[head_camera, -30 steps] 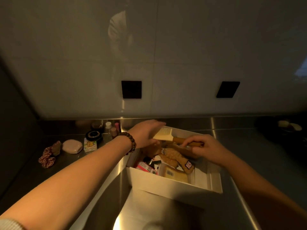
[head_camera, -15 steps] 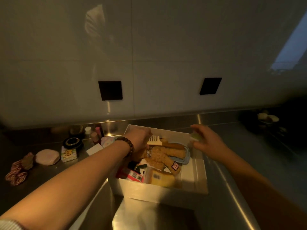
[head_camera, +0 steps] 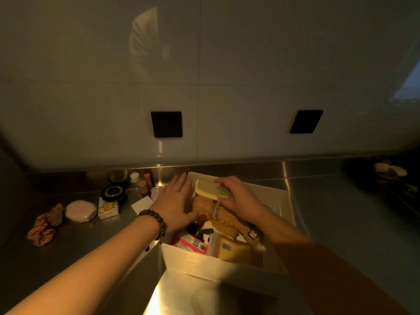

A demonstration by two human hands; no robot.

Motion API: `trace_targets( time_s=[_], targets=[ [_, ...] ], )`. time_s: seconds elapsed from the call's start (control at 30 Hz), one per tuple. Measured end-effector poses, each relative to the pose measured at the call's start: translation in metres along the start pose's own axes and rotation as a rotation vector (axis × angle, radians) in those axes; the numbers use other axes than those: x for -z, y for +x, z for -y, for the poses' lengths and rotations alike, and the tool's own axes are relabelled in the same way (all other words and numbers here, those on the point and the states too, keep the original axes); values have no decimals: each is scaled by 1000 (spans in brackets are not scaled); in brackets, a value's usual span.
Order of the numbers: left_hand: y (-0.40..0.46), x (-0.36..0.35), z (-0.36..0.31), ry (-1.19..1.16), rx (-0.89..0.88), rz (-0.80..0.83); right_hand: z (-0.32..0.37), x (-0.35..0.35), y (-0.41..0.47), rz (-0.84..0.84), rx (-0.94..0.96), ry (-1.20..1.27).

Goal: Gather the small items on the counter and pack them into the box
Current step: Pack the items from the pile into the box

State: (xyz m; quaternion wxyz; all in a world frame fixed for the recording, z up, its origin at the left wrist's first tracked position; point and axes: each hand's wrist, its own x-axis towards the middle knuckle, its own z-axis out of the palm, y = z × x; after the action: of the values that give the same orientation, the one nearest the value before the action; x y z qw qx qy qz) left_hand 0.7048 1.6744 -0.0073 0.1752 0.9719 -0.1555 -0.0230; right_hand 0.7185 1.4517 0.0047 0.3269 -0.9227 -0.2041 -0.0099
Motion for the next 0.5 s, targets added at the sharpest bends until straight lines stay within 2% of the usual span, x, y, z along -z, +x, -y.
trace_targets(
  time_s=[0.1, 0.2, 0.37, 0.5],
  targets=[
    [-14, -10, -5, -110, 13, 40, 9, -20, 20, 38, 41, -37],
    [-16, -13, -8, -166, 31, -17, 9, -32, 26, 60, 49, -105],
    [-16, -16, -7, -163, 49, -36, 0, -32, 1, 6, 33, -197],
    [-15, -19, -5, -182, 56, -41, -9, -33, -25, 139, 32, -359]
  ],
)
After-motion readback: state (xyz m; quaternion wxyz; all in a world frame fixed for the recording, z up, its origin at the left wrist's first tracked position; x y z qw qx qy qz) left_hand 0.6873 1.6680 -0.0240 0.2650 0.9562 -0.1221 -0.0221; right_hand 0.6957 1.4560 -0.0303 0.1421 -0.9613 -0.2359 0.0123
